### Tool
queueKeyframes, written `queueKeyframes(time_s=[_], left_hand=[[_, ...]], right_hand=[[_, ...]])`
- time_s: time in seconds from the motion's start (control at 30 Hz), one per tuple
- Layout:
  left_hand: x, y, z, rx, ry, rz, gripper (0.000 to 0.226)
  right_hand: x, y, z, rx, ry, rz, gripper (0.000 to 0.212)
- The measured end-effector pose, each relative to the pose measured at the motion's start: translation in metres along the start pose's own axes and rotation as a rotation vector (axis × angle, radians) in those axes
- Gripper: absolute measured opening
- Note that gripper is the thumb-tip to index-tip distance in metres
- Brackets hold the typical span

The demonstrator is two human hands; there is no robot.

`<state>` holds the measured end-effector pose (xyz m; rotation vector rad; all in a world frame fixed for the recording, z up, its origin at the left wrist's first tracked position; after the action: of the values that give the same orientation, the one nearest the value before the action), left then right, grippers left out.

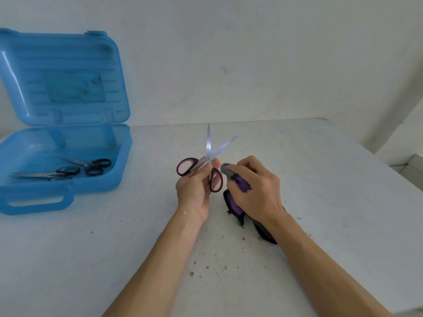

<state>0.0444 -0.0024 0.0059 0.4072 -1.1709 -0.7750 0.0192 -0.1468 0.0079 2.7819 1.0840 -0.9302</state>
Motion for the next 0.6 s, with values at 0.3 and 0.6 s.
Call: queueKeyframes(time_s=[0.3,0.6], left_hand=[[-0.002,0.001,0.002,-0.054,-0.002,0.021,0.031],[0.008,-0.001,0.009,0.038,-0.08,-0.023,0.04]], right_hand=[[0.006,-0.002,0.003,-0.085,-0.178,0.004,0.026],[-0.004,-0.005,-0.007,0.455,-0.07,-0.378,0.017]])
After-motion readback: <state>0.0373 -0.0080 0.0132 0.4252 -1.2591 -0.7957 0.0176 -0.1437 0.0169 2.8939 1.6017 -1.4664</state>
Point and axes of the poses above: each hand's wrist, its own z-axis away from the middle knuckle, its own x-axis out of the palm, y = z × x, the point moved 1 cm from there along -z, towards the middle knuckle, and after that the axes turned 9 degrees about -x, right-handed, at the moved point
